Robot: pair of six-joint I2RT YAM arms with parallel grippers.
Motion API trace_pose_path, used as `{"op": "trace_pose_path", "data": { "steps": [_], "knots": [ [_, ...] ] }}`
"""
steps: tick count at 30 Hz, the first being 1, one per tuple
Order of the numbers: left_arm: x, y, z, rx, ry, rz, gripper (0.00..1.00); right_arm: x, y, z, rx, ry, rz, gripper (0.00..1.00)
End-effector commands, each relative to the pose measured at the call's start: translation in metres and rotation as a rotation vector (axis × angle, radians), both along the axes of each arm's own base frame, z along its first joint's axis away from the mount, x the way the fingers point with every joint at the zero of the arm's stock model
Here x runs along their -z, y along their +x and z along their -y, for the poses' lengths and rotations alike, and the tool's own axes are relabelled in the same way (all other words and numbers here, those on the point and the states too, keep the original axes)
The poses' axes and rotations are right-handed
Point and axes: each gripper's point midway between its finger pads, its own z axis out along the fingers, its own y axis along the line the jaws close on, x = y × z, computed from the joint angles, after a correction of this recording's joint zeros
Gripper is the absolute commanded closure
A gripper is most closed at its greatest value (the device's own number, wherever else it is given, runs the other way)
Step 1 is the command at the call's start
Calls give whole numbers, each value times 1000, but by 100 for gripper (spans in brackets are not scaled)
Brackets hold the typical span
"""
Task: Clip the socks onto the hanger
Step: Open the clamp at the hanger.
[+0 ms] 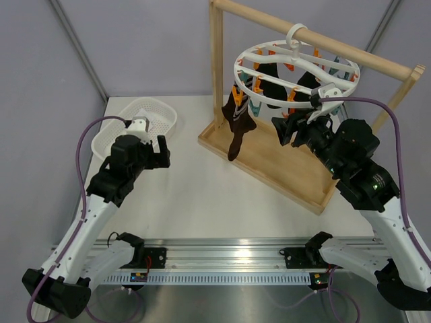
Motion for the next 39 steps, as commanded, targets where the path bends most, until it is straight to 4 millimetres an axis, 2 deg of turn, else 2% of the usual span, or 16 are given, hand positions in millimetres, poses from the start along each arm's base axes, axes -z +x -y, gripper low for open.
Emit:
{"op": "trace_pose_path", "data": {
  "steps": [1,3,10,12,14,15,18,19,21,22,24,26,27,31,32,39],
  "knots": [
    [-21,2,20,97,-76,92,1,-31,-2,-2,-14,100,76,36],
    [-33,-11,49,233,-178,118,1,-31,-4,-8,-38,132,44,36],
    [-128,-54,130,519,-370,412,1,-31,-6,-13,-48,224,-27,36],
    [-136,-65,160,602,-406,414,1,-33,-6,-12,-36,261,-40,36],
    [-156,-77,187,682,-463,469,1,-32,-5,-12,-26,288,-53,36],
    [-153,-75,203,710,-457,469,1,-33,-5,-12,-22,316,-66,36],
    [-190,-91,235,800,-512,608,1,-33,-6,-15,-30,359,-90,33],
    [-185,-88,250,815,-499,610,2,-33,-7,-16,-33,361,-92,33],
    [-203,-91,266,842,-504,692,2,-33,-6,-13,-18,376,-98,31],
    [-194,-86,281,854,-486,683,2,-34,-7,-14,-21,378,-98,31],
    [-211,-83,289,858,-496,757,3,-35,-6,-13,-15,387,-103,31],
    [-206,-74,302,859,-481,780,6,-38,-8,-14,-21,400,-109,30],
    [-216,-73,304,853,-489,837,9,-38,-8,-13,-19,403,-112,30],
    [-228,-63,317,846,-477,935,11,-41,-9,-15,-27,413,-119,30],
    [-220,-56,325,842,-441,937,11,-40,-8,-15,-23,411,-122,29],
    [-235,-49,337,839,-451,1026,16,-46,-12,-18,-51,417,-123,29]
  ]
}}
